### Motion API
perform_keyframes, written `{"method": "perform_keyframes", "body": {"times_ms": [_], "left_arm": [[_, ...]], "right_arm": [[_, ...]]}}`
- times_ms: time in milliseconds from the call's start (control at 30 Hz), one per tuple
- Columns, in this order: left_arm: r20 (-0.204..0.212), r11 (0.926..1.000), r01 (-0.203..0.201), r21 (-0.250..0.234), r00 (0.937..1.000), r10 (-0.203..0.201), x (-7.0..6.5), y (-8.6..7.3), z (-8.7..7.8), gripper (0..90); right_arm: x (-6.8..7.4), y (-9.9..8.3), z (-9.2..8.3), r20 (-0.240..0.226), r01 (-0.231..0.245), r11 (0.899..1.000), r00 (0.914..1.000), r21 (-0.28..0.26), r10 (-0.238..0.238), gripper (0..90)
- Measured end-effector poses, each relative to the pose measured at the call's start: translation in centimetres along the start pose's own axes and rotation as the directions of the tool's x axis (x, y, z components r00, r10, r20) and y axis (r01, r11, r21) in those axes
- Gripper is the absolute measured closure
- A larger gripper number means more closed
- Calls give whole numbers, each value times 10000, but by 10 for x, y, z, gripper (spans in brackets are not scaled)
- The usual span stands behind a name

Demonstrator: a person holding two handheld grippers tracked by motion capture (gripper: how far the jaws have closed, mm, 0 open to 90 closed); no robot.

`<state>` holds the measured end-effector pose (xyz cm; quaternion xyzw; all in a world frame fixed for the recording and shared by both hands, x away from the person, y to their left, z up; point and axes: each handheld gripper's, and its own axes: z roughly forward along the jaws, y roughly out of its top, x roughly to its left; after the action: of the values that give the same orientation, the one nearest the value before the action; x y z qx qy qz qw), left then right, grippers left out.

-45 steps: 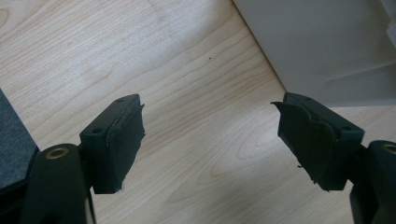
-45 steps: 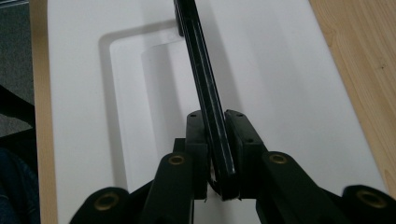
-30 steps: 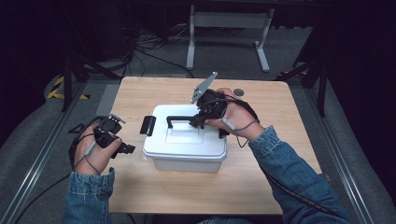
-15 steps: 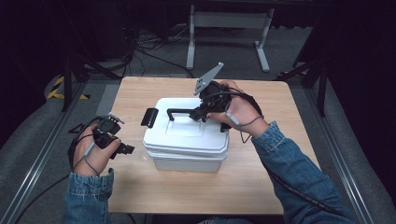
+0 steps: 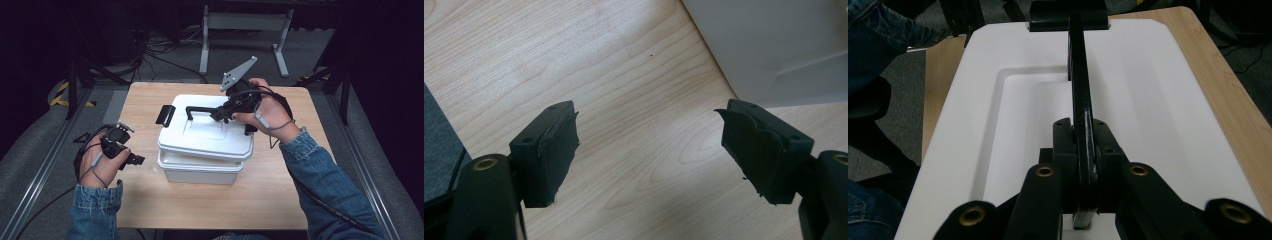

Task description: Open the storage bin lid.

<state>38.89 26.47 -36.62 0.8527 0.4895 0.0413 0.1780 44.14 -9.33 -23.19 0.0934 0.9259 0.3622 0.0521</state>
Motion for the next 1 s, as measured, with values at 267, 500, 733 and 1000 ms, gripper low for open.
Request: {"method": "perform_keyframes", "body": {"times_ms": [267, 500, 733, 1000], "left_arm": [[-6, 10000, 28, 3, 10000, -28, 0, 0, 1, 231], [25, 9999, 81, 84, 10000, -81, -1, 1, 3, 230], [-2, 9999, -11, 162, 10000, 11, -1, 2, 4, 231], [7, 9998, 19, 202, 10000, -19, -2, 2, 6, 230]], "right_arm": [[-6, -11, -17, 240, -217, 9996, 9995, -174, 221, 842], [-12, -29, -34, 550, -450, 9987, 9974, -223, 462, 842], [-23, -54, -60, 1050, -922, 9947, 9898, -465, 967, 842], [-34, -83, -82, 1538, -1577, 9855, 9741, -619, 1656, 842]]}}
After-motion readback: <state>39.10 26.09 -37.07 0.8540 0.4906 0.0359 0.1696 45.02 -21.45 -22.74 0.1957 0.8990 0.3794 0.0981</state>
